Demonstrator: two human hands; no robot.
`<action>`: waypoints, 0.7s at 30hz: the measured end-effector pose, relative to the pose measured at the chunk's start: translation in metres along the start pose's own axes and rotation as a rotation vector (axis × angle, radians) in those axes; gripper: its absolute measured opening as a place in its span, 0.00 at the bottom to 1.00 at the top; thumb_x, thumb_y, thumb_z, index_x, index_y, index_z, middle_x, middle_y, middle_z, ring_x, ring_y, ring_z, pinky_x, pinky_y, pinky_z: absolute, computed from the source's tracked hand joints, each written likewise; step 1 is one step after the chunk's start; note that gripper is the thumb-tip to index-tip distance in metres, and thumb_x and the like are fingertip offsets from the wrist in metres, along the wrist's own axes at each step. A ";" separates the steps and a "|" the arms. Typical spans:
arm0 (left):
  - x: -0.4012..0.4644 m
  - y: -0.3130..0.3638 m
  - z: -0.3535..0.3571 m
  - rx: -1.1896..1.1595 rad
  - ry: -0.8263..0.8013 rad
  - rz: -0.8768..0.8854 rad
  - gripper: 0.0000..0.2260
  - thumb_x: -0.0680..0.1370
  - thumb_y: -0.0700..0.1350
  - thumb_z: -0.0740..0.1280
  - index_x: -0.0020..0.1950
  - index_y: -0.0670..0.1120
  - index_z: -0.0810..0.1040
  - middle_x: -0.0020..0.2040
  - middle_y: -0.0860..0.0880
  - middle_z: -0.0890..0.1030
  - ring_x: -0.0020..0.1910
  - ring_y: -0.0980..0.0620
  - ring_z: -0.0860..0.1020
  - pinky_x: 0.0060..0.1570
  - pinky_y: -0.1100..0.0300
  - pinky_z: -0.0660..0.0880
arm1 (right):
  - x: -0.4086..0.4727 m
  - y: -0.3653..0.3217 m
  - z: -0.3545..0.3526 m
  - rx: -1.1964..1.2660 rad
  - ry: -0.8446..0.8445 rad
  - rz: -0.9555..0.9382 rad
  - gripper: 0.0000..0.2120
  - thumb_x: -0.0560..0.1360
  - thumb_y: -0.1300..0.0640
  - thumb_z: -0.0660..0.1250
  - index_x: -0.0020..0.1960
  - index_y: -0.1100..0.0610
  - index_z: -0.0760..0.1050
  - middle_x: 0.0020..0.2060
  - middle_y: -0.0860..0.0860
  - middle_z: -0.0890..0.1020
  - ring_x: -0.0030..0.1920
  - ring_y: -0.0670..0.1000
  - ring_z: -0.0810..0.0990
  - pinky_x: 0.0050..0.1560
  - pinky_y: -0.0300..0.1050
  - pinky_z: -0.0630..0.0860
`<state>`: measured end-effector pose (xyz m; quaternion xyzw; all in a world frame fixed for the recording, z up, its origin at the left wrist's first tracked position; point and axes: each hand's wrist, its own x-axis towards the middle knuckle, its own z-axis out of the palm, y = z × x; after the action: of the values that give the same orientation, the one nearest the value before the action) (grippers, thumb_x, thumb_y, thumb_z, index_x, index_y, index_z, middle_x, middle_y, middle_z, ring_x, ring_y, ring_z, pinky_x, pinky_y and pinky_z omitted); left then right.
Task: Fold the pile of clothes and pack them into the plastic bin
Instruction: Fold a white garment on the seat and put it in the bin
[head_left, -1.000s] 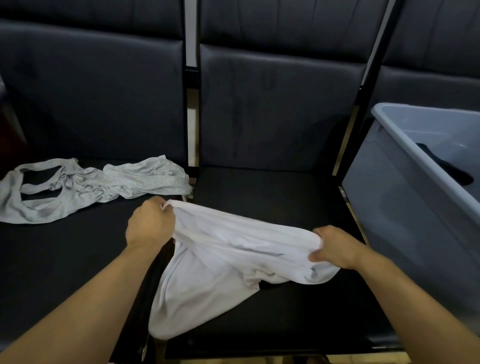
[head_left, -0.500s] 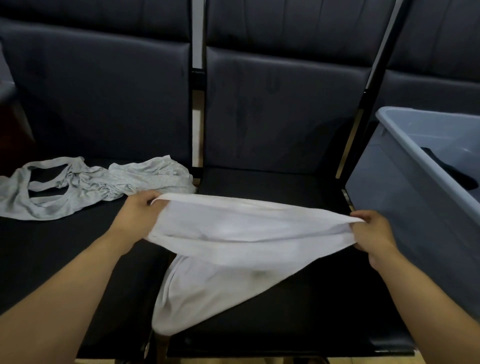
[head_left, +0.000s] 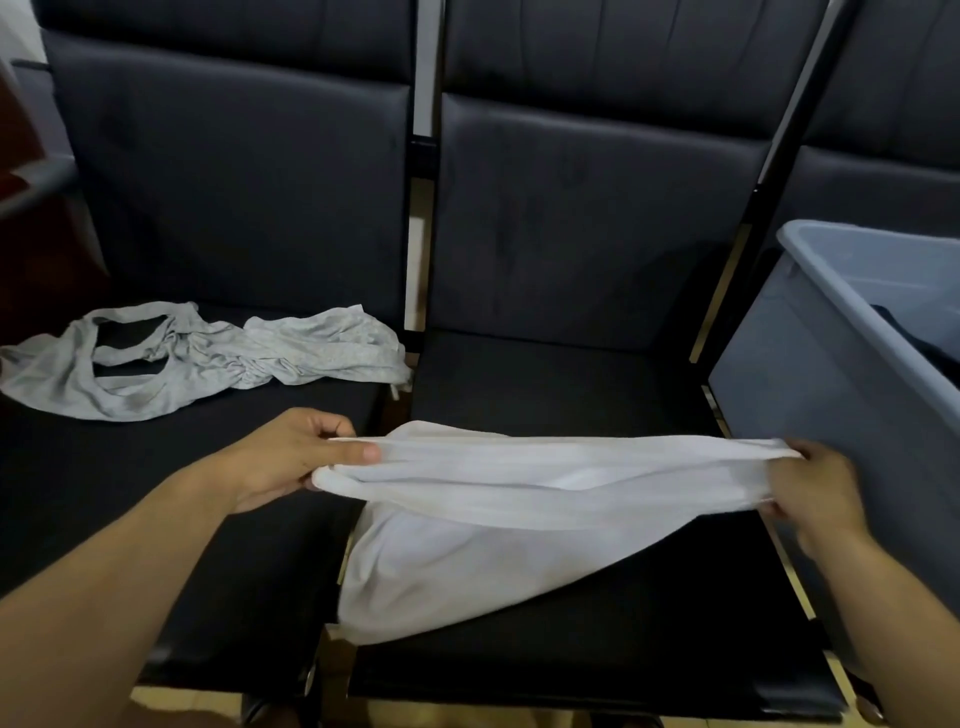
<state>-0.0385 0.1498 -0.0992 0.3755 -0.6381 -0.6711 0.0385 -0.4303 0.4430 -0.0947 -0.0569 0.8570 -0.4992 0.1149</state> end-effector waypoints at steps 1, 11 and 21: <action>0.000 0.001 -0.001 -0.029 -0.005 0.002 0.18 0.61 0.53 0.82 0.32 0.45 0.75 0.33 0.47 0.74 0.32 0.54 0.71 0.34 0.61 0.67 | -0.002 -0.001 0.000 0.006 -0.003 0.007 0.14 0.79 0.69 0.56 0.53 0.62 0.80 0.36 0.58 0.77 0.34 0.56 0.72 0.33 0.45 0.70; 0.024 -0.041 -0.026 0.648 0.382 -0.022 0.05 0.75 0.38 0.70 0.43 0.47 0.77 0.42 0.49 0.80 0.43 0.48 0.80 0.38 0.59 0.71 | -0.025 -0.014 -0.008 0.162 -0.339 0.257 0.19 0.81 0.67 0.55 0.60 0.56 0.81 0.40 0.55 0.81 0.36 0.51 0.75 0.31 0.39 0.71; -0.026 0.006 -0.020 -0.420 0.228 -0.250 0.13 0.80 0.29 0.58 0.62 0.34 0.76 0.56 0.32 0.82 0.57 0.34 0.81 0.52 0.40 0.81 | -0.052 -0.048 -0.027 0.233 -0.710 0.310 0.14 0.81 0.65 0.61 0.58 0.61 0.83 0.42 0.58 0.85 0.35 0.53 0.84 0.31 0.42 0.81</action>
<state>-0.0116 0.1462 -0.0808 0.5083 -0.4250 -0.7418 0.1040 -0.3876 0.4528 -0.0327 -0.0823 0.7001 -0.5189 0.4836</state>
